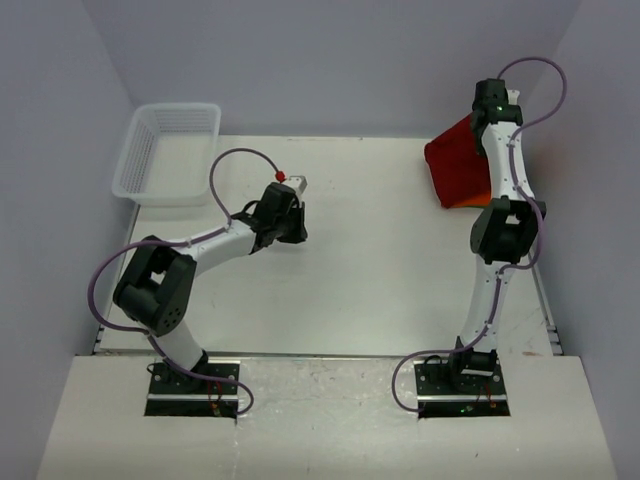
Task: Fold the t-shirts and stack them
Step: Put the neatly folded tshirt into the corner of the board with the right arm
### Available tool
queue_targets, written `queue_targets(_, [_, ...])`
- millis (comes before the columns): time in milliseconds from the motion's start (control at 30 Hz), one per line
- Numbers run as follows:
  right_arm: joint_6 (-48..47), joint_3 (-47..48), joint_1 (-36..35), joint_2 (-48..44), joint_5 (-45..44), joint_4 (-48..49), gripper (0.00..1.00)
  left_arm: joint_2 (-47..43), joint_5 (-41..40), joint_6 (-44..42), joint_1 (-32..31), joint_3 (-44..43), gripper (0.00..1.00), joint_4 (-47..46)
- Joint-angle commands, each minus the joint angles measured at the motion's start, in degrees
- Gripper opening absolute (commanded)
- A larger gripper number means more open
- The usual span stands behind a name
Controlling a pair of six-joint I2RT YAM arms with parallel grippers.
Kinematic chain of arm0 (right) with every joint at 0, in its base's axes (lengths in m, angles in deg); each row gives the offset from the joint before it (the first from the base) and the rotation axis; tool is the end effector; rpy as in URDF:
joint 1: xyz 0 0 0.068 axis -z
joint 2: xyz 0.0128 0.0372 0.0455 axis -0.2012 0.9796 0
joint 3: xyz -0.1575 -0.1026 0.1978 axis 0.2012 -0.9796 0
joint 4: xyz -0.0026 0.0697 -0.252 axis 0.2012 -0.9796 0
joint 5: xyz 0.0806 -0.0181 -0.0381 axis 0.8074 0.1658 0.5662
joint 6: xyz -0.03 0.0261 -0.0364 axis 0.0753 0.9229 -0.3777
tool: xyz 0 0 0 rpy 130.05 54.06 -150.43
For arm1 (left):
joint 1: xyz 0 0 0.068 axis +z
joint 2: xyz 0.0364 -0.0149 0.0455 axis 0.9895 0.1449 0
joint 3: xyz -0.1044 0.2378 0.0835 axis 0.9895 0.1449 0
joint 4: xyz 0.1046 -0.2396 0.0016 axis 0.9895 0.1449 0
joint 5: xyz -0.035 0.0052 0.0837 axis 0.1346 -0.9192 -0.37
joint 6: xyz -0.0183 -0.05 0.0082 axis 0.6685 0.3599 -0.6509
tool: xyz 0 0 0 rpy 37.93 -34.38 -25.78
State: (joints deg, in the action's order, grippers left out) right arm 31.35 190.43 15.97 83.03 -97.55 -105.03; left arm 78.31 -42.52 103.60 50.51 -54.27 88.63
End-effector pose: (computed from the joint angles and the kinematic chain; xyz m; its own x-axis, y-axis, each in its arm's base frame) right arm 0.4911 -0.0580 0.3148 -0.7332 0.1716 -0.6580 0.5121 0.7761 -0.3681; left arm 0.3073 -0.1881 0.1978 -0.7801 -0.0467 -0.6239 0.2257 0.9091 -0.3502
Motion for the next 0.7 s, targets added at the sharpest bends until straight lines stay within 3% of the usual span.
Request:
queue_targets(0, [1.6, 3.0, 1.9, 0.6, 1.0, 2.1, 0.00, -0.1, -0.5, -1.0, -1.5, 0.3, 0.00, -1.1])
queue_targets(667, [2.8, 1.4, 5.7, 7.8, -0.1, 2.4, 0.00, 4.2, -1.4, -0.7, -3.5, -1.6, 0.00, 1.2])
